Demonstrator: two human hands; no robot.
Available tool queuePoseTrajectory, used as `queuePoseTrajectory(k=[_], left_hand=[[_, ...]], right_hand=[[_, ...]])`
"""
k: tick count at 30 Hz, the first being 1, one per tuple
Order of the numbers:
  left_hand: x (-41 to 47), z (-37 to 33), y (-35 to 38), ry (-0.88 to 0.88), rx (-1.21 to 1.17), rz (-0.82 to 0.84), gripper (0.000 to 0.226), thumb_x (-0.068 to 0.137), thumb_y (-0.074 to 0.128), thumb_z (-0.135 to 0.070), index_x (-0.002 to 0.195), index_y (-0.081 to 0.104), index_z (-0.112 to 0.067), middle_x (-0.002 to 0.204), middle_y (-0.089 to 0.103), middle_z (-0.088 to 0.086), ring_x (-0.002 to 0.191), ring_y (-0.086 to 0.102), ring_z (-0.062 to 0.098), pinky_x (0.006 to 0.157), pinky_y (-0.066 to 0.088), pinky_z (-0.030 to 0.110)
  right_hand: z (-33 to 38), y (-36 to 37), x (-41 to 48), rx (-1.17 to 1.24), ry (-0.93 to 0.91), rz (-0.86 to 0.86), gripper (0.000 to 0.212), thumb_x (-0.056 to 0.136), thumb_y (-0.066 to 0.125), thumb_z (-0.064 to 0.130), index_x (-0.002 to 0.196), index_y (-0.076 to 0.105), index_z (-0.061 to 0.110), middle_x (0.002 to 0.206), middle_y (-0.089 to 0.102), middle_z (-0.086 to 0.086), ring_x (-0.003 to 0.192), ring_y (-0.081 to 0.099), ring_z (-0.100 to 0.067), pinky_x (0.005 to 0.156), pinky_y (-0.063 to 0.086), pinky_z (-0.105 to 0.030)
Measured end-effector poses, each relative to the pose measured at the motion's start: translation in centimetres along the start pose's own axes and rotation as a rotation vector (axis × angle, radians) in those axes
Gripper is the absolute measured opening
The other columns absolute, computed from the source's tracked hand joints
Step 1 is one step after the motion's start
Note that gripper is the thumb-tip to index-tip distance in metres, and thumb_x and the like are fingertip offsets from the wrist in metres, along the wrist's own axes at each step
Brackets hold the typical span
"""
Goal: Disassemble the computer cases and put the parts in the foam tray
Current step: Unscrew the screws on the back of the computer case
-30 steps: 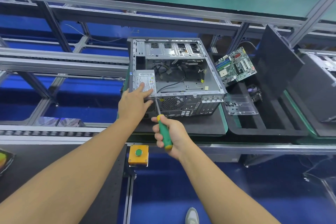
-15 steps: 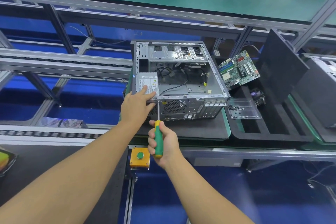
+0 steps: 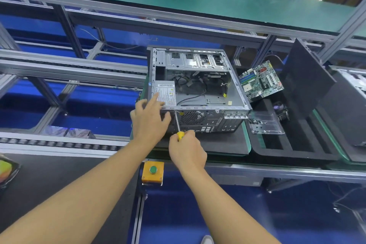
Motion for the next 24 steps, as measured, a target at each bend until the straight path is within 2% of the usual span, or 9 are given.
queuePoseTrajectory(k=[2,4,7,10,13,16,18,21,24], left_hand=[[-2.2,-0.2,-0.4,-0.065,-0.124,-0.054,0.03,0.085,0.062,-0.05,0.095,0.057,-0.022,0.105,0.057,-0.005,0.099,0.053,0.02,0.078,0.045,0.037],[-3.5,-0.2,1.5,-0.334,-0.441,0.356,0.052,0.079,0.064,-0.066,0.081,0.06,-0.015,0.087,0.067,-0.005,0.084,0.062,0.015,0.07,0.049,0.032],[-5.0,-1.0,3.1,-0.71,-0.88,0.873,0.064,0.074,0.077,-0.06,0.102,0.071,-0.003,0.096,0.077,0.009,0.095,0.072,0.024,0.09,0.057,0.042],[-5.0,-1.1,3.8,-0.751,-0.976,0.871,0.056,0.08,0.078,-0.045,0.11,0.069,0.002,0.099,0.074,0.015,0.09,0.069,0.02,0.082,0.06,0.037],[-5.1,-1.0,4.5,-0.737,-1.065,0.822,0.028,0.089,0.073,-0.032,0.085,0.066,-0.005,0.055,0.063,0.0,0.05,0.06,0.007,0.065,0.056,0.029],[-5.2,-0.7,4.9,-0.732,-1.162,0.784,0.022,0.091,0.069,-0.027,0.088,0.065,-0.006,0.071,0.068,0.006,0.063,0.067,0.012,0.068,0.057,0.028],[-5.5,-0.7,4.9,-0.724,-1.234,0.801,0.023,0.094,0.064,-0.026,0.095,0.066,-0.003,0.082,0.067,0.01,0.067,0.066,0.014,0.062,0.057,0.027],[-6.2,-1.1,5.0,-0.709,-1.353,0.861,0.03,0.1,0.054,-0.03,0.107,0.068,-0.004,0.092,0.071,0.007,0.072,0.064,0.014,0.065,0.054,0.028],[-6.5,-1.1,5.0,-0.746,-1.377,0.9,0.043,0.096,0.057,-0.041,0.119,0.062,-0.005,0.116,0.068,0.014,0.104,0.065,0.023,0.083,0.055,0.033]], right_hand=[[0.3,-0.2,0.0,0.099,0.014,-0.023,0.021,0.096,0.035,0.038,0.106,0.037,0.02,0.086,0.055,0.003,0.071,0.049,-0.022,0.064,0.033,-0.037],[0.6,-0.3,-0.5,0.106,-0.016,-0.063,0.014,0.099,0.028,0.032,0.102,0.03,0.019,0.088,0.059,0.0,0.073,0.052,-0.025,0.064,0.033,-0.037],[0.5,0.4,-1.1,0.084,-0.065,-0.086,0.005,0.099,0.026,0.025,0.098,0.025,0.021,0.098,0.065,-0.003,0.084,0.065,-0.033,0.065,0.032,-0.037],[0.2,0.9,-1.0,0.177,-0.077,-0.046,0.009,0.099,0.033,0.026,0.094,0.026,0.023,0.097,0.06,0.001,0.083,0.061,-0.032,0.063,0.032,-0.037],[-1.3,1.1,-0.8,0.561,0.074,0.111,0.015,0.102,0.039,0.035,0.097,0.034,0.022,0.093,0.056,0.001,0.079,0.056,-0.019,0.057,0.039,-0.031],[-3.7,2.6,-2.3,1.033,0.415,0.476,0.03,0.103,0.04,0.036,0.112,0.051,0.009,0.085,0.061,-0.011,0.065,0.059,-0.02,0.049,0.047,-0.029],[-4.6,3.2,-3.2,1.276,0.495,0.654,0.04,0.104,0.039,0.039,0.109,0.059,0.005,0.077,0.064,-0.013,0.058,0.06,-0.021,0.044,0.045,-0.027],[-4.9,2.9,-3.0,1.364,0.446,0.584,0.033,0.105,0.046,0.032,0.107,0.06,0.002,0.074,0.061,-0.01,0.052,0.053,-0.014,0.038,0.038,-0.023],[-4.9,2.8,-2.6,1.113,0.338,0.345,0.018,0.097,0.063,0.021,0.105,0.051,0.009,0.086,0.056,-0.011,0.055,0.049,-0.012,0.04,0.038,-0.022]])
Point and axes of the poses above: each hand's wrist, its own x-axis towards the middle knuckle, its own y-axis out of the palm, z = x × y, the point moved 5 cm from there along x, towards the middle knuckle
